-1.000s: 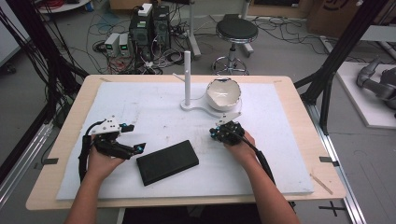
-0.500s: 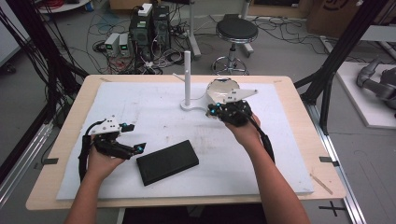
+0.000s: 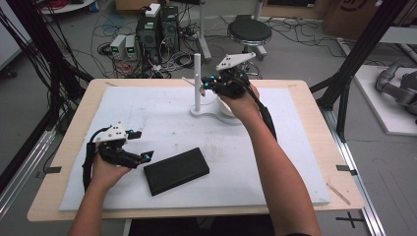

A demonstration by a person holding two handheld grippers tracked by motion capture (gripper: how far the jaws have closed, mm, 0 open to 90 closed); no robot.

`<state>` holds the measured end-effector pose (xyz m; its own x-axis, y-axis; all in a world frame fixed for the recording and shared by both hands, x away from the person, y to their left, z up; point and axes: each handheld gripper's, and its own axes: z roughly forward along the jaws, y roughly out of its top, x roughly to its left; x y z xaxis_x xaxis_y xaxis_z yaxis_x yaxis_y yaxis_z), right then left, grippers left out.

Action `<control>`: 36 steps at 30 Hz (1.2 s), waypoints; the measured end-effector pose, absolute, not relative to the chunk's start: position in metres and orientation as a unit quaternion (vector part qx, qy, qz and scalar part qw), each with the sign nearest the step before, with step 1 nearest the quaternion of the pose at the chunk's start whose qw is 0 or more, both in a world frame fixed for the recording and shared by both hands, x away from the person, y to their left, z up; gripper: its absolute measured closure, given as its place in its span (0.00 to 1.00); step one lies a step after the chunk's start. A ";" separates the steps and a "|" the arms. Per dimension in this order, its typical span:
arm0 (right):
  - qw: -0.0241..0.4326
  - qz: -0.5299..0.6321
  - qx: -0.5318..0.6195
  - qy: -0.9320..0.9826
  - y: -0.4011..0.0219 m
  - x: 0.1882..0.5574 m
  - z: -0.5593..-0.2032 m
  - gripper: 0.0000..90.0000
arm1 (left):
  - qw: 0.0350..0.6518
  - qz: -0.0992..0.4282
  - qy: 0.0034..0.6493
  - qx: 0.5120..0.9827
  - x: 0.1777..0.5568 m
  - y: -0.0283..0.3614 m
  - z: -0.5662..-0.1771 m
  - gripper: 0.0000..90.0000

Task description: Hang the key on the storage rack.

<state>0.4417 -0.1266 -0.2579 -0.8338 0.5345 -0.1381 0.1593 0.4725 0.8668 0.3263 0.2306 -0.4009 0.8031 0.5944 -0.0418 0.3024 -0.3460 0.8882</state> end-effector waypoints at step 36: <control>0.210 0.464 0.277 0.815 -0.123 0.480 -0.263 0.74 | 0.494 0.143 0.272 0.813 0.325 0.230 -0.402 0.12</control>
<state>0.4798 -0.1234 -0.2629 -0.7581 0.6467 -0.0841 0.2572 0.4149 0.8727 0.3251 0.2299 -0.4024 0.8106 0.5846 -0.0359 0.3010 -0.3633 0.8817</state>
